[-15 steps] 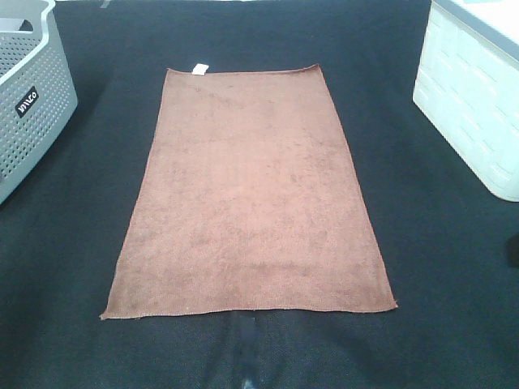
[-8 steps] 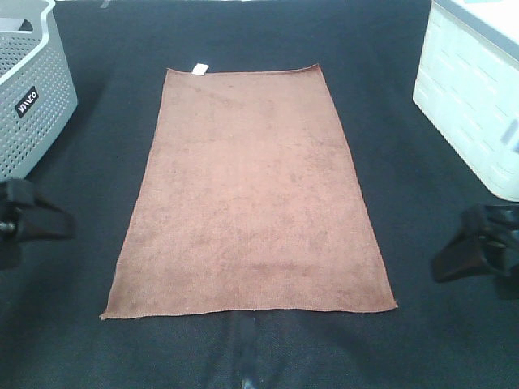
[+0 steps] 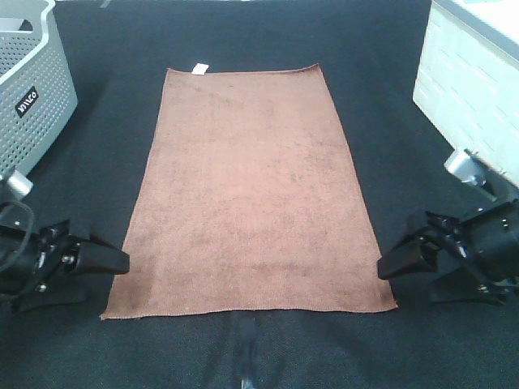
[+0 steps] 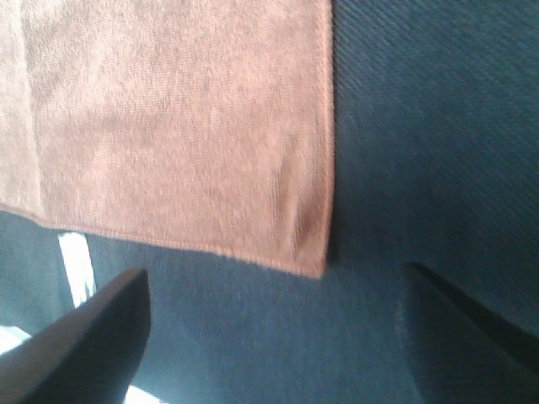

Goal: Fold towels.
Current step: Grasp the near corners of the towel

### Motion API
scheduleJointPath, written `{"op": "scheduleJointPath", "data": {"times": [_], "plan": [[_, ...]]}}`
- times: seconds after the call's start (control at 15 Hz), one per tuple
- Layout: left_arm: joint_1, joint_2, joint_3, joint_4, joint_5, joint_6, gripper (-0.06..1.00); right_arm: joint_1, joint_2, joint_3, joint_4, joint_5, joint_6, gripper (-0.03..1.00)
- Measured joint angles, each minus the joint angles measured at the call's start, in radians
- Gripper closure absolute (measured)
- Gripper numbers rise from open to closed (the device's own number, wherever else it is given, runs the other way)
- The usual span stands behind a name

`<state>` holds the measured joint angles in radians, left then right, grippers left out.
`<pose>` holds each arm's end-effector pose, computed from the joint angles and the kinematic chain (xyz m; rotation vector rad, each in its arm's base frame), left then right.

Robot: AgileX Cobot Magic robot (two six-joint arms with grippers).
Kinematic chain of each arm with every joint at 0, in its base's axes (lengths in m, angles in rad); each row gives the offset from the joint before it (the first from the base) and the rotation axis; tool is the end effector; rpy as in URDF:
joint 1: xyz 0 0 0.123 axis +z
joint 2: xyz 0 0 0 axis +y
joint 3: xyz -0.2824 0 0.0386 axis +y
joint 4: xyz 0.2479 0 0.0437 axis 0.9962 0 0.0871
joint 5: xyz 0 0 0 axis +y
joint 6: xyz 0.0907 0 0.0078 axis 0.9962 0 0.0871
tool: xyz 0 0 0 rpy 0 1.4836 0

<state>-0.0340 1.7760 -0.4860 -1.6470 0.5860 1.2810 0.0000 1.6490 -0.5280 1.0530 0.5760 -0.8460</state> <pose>0.2350 -0.0583 0.0962 -0.2978 2.7008 -0.9164 0.2256 0.0432 0.1192 0.1016 2.8585 0.7387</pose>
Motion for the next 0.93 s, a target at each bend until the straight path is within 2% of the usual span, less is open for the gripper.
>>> {"op": "scheduleJointPath", "data": {"times": [0.27,0.47,0.53,0.6,0.73,0.8,0.93], "plan": [[0.000,0.122,-0.075,-0.021,0.079,0.012,0.19,0.000,0.125,-0.007,0.180,-0.005,-0.191,0.22],[-0.010,0.155,-0.106,-0.022,0.104,0.012,0.19,0.002,0.171,-0.041,0.201,0.024,-0.211,0.22],[-0.033,0.170,-0.126,-0.022,0.108,0.012,0.20,0.015,0.189,-0.064,0.202,0.033,-0.211,0.23],[-0.082,0.187,-0.156,-0.024,0.104,0.014,0.23,0.067,0.212,-0.099,0.201,0.032,-0.212,0.26],[-0.112,0.197,-0.175,-0.020,0.065,0.007,0.37,0.112,0.229,-0.120,0.200,0.008,-0.182,0.35],[-0.112,0.200,-0.177,-0.014,0.043,-0.003,0.48,0.118,0.231,-0.122,0.195,-0.015,-0.141,0.45],[-0.112,0.206,-0.177,0.009,0.005,-0.008,0.78,0.118,0.234,-0.122,0.155,-0.062,-0.070,0.70]]}}
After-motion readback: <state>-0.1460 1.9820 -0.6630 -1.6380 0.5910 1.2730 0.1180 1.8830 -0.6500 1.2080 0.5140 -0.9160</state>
